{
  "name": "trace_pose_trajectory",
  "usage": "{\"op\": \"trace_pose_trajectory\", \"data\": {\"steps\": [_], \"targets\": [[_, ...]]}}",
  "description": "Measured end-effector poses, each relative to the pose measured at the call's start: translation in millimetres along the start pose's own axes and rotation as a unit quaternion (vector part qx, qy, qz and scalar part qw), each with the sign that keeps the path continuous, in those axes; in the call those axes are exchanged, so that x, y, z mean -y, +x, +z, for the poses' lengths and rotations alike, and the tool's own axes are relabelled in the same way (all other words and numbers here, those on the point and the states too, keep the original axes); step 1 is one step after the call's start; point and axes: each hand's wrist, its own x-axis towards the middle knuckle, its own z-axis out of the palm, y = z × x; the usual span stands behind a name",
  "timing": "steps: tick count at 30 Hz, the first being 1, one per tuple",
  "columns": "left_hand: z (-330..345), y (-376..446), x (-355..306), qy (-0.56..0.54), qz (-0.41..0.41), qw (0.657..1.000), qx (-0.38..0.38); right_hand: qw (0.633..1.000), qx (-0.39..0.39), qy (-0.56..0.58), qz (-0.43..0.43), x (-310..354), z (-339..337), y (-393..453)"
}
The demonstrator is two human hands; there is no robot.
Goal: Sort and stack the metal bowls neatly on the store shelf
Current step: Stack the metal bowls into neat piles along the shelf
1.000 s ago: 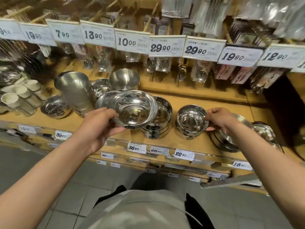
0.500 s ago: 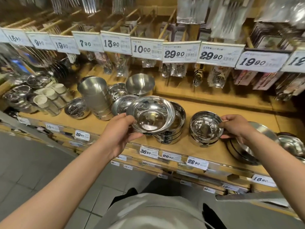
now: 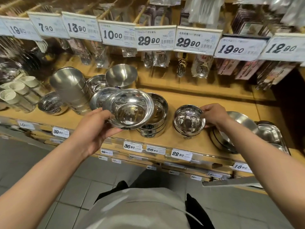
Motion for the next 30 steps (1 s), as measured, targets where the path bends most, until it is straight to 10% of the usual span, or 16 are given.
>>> {"op": "trace_pose_trajectory", "data": {"steps": [30], "targets": [[0, 9, -1, 0.017, -0.003, 1.0, -0.006, 0.989, 0.007, -0.112, -0.092, 4, -3, 21]]}}
